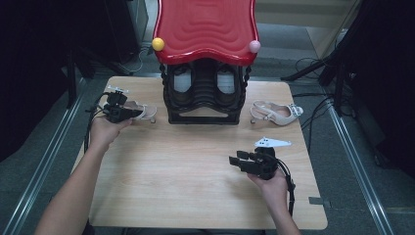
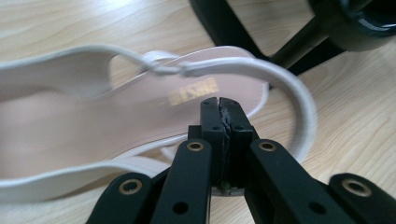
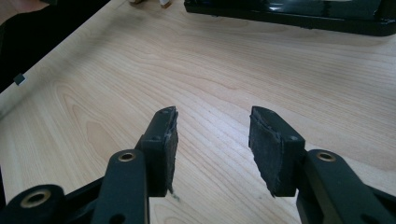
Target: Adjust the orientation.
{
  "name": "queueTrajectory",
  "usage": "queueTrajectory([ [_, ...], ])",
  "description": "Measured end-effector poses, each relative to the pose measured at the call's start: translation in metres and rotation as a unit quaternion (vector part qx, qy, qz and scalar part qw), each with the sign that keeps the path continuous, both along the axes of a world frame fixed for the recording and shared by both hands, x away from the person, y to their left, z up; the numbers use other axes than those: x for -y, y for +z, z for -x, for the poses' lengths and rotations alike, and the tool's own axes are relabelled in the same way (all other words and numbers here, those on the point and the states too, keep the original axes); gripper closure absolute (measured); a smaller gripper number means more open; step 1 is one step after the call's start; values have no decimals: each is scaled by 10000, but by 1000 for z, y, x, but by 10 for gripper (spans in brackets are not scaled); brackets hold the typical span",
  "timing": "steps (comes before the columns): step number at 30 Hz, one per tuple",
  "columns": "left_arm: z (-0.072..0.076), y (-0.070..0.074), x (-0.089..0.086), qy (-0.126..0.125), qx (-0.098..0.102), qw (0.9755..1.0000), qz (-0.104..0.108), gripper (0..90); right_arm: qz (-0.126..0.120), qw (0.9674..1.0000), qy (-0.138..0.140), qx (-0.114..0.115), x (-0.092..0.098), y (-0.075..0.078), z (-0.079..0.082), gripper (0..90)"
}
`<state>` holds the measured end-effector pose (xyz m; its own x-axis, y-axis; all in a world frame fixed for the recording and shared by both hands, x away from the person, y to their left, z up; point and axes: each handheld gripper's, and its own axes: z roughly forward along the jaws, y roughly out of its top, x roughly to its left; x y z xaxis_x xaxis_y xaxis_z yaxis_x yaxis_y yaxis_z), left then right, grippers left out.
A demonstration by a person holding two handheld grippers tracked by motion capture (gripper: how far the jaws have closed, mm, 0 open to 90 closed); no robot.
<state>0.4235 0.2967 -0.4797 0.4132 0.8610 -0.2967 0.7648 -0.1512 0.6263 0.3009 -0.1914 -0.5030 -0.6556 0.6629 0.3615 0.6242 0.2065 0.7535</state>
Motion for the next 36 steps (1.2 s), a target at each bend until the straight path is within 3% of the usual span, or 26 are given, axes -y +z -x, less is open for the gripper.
queueTrajectory([
  [5,3,-4,-11,93,-74,9998,-155,891,10,10000,8,-44,-1,-1,0,531],
  [21,5,-6,-40,430,-326,9979,-354,890,-14,9999,65,-85,-8,0,-5,526],
  [27,7,-6,-59,717,-270,9968,-236,878,-10,9999,113,-65,-10,0,-6,526],
  [30,8,-5,-61,725,-266,9968,-199,862,-9,9999,121,-84,-10,0,-7,526],
  [32,9,-3,-61,720,-270,9970,-51,846,-8,9999,135,-74,-11,0,-8,526],
  [36,12,5,-61,864,-103,9962,9,767,10,9999,134,-69,-12,1,-7,526],
])
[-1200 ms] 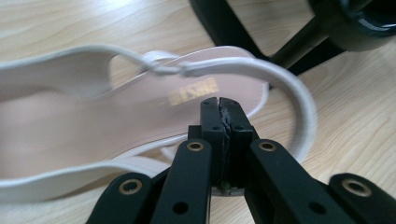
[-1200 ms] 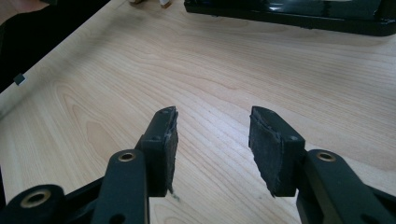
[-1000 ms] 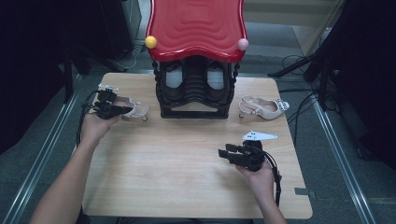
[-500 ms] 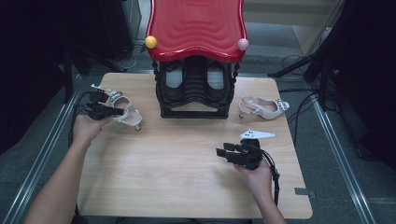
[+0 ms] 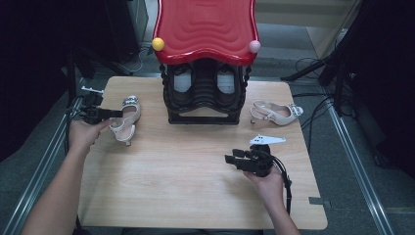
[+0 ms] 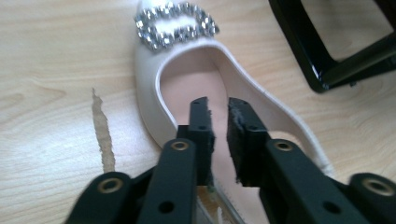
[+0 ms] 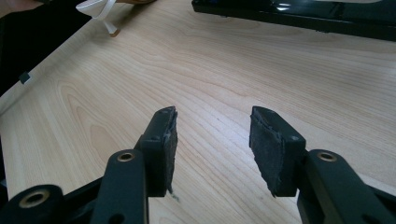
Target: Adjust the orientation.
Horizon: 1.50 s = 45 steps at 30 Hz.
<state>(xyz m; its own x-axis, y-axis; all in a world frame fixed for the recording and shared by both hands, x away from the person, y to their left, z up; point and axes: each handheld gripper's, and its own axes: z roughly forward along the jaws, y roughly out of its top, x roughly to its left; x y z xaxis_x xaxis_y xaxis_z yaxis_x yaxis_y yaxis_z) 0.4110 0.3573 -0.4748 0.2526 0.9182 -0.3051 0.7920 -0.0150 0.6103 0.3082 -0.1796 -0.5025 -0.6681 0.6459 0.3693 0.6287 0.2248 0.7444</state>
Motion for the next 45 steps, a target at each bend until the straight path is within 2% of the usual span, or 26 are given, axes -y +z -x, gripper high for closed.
queueTrajectory([
  [3,2,3,-2,82,81,9999,-21,684,10,10000,16,-1,-1,0,0,526],
  [8,2,-3,-5,257,29,9996,-74,588,13,10000,37,5,-2,0,0,526],
  [12,0,-15,-8,386,-149,9991,-85,585,5,10000,40,22,-1,0,-1,526],
  [14,0,-19,-9,487,-145,9987,91,572,8,10000,33,6,-1,0,0,526],
  [18,-3,-21,-8,533,-191,9984,-44,558,1,10000,12,5,0,0,-1,526],
  [20,-4,-24,-6,651,-148,9978,0,552,-12,10000,7,-10,1,0,-1,526],
  [23,-7,-30,-2,600,-276,9977,-164,537,3,10000,21,0,0,0,-1,525],
  [25,-9,-33,-4,700,-329,9970,-20,525,2,10000,23,-1,0,0,-1,525],
  [26,-9,-34,-4,693,-341,9970,-18,524,-3,10000,20,-3,0,0,-1,524],
  [29,-11,-36,-4,725,-455,9963,-42,562,1,10000,17,-10,0,0,-1,523],
  [31,-11,-37,-6,677,-483,9965,21,647,11,10000,26,-13,0,0,0,522],
  [32,-11,-37,-5,698,-493,9963,-17,679,10,10000,26,-15,0,0,0,521],
  [34,-11,-37,-4,761,-481,9957,-222,767,19,10000,23,-32,0,0,0,521],
  [35,-11,-37,-4,785,-500,9954,-213,796,17,10000,30,6,0,0,-1,521],
  [40,-11,-36,-9,932,-659,9934,-67,873,4,10000,-12,-32,1,-1,-1,521],
  [45,-11,-38,-15,975,-817,9914,315,878,20,10000,-43,-72,2,-2,-1,517],
])
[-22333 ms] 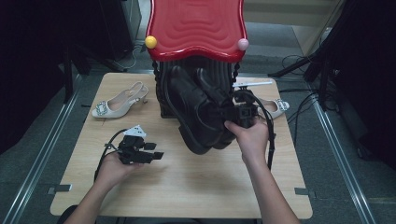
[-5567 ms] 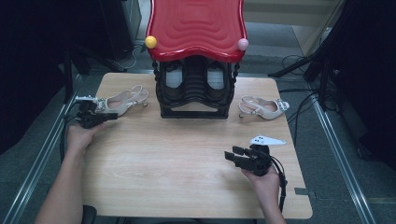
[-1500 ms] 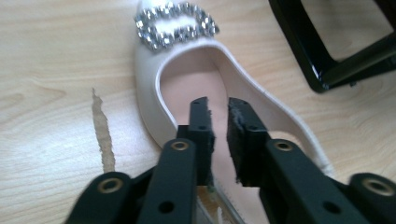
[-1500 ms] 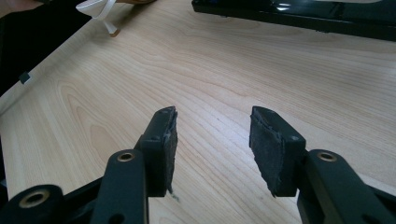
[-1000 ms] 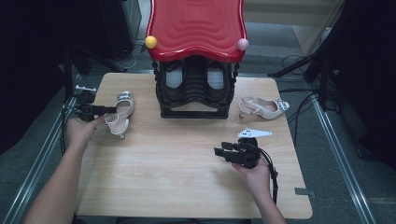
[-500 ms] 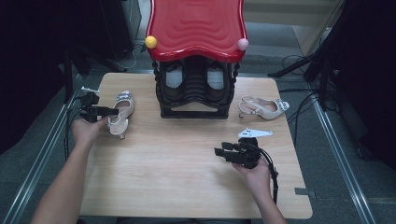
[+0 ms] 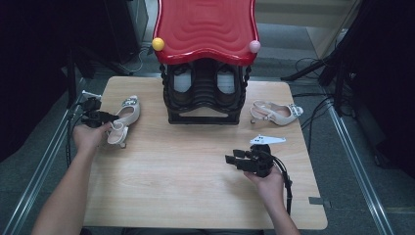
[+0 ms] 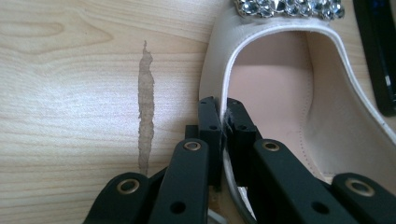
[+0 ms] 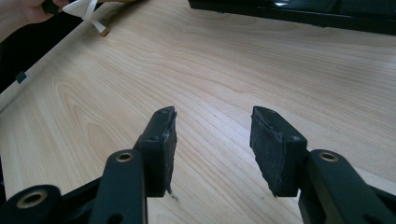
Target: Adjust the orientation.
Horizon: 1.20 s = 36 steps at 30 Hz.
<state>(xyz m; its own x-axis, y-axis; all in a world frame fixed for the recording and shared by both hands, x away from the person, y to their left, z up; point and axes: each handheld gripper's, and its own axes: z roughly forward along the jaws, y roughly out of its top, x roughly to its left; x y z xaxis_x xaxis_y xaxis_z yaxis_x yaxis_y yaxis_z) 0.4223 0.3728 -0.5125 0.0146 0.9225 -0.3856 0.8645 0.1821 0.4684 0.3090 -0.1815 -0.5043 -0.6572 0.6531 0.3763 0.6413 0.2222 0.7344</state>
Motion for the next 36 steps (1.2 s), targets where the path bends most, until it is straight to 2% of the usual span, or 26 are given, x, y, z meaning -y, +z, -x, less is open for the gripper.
queueTrajectory([
  [3,1,1,-2,-26,5,9998,203,878,-11,10000,-44,-12,2,-1,0,517],
  [10,12,20,3,-204,305,9984,437,878,-49,9999,-98,46,4,0,0,516],
  [13,21,26,9,-425,340,9979,338,878,-17,10000,-85,37,4,0,-1,515],
  [14,23,26,12,-390,372,9980,342,877,-24,9999,-96,56,4,0,-1,515],
  [21,44,24,26,-657,344,9967,317,877,-48,9999,-124,70,4,0,-6,513],
  [25,56,24,39,-736,476,9957,284,876,-32,9999,-154,18,4,0,-13,512],
  [27,62,23,45,-867,460,9944,393,876,-4,9999,-136,46,3,1,-15,512],
  [32,79,24,67,-1094,490,9924,278,876,-9,9999,-134,61,1,0,-22,514],
  [34,86,23,73,-1170,516,9912,335,876,-14,9999,-137,46,0,-1,-23,515],
  [36,92,21,80,-1341,544,9885,430,875,-5,9999,-127,52,-1,-2,-25,516],
])
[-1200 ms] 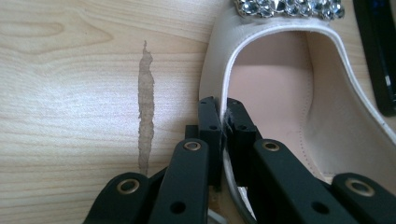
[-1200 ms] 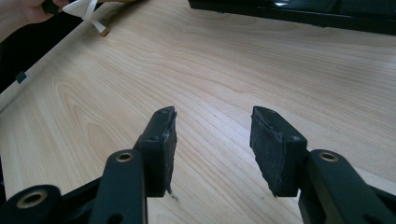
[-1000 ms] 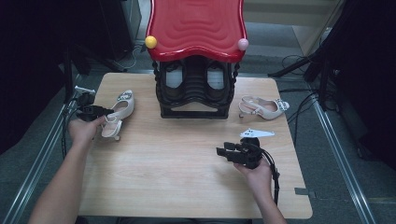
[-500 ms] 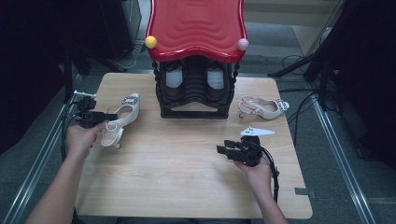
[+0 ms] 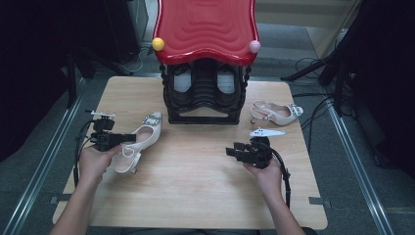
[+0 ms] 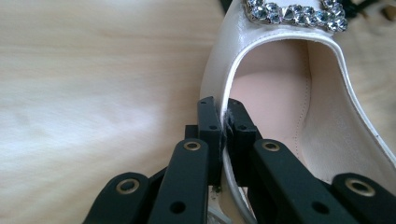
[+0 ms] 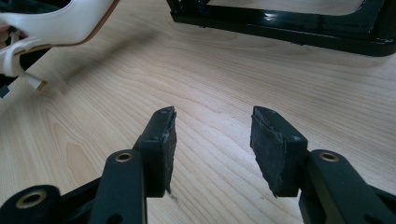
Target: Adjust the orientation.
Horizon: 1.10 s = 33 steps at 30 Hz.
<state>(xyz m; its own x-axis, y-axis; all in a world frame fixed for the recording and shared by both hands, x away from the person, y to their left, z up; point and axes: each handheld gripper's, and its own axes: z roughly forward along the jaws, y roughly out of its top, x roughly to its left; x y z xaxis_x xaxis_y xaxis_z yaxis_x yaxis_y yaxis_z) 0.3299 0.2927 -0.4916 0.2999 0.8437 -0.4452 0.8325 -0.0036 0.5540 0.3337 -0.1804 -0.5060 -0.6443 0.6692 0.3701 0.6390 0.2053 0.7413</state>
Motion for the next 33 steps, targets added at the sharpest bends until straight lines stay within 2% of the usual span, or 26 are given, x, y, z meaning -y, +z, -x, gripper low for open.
queueTrajectory([
  [2,4,-1,7,-100,5,9999,-2,875,20,10000,15,-27,-1,0,-1,515],
  [6,8,0,24,-361,-8,9992,-143,875,110,9999,35,-30,-3,0,-2,515],
  [12,10,-2,50,-674,-66,9977,-7,875,152,9999,13,-28,-3,-1,-1,516],
  [16,8,-3,72,-1018,-55,9947,-87,873,177,9998,6,-31,-2,-1,1,518],
  [21,2,-7,91,-1260,-89,9919,-132,873,197,9998,-28,24,-4,-1,6,517],
  [24,0,-8,103,-1465,-127,9890,-166,872,229,9997,-10,55,-7,-1,10,516],
  [30,-5,-10,127,-1692,-177,9854,-76,866,266,9996,-81,71,-9,-6,18,517],
  [33,-6,-12,138,-1797,-175,9835,-108,863,283,9995,-97,63,-10,-6,21,517],
])
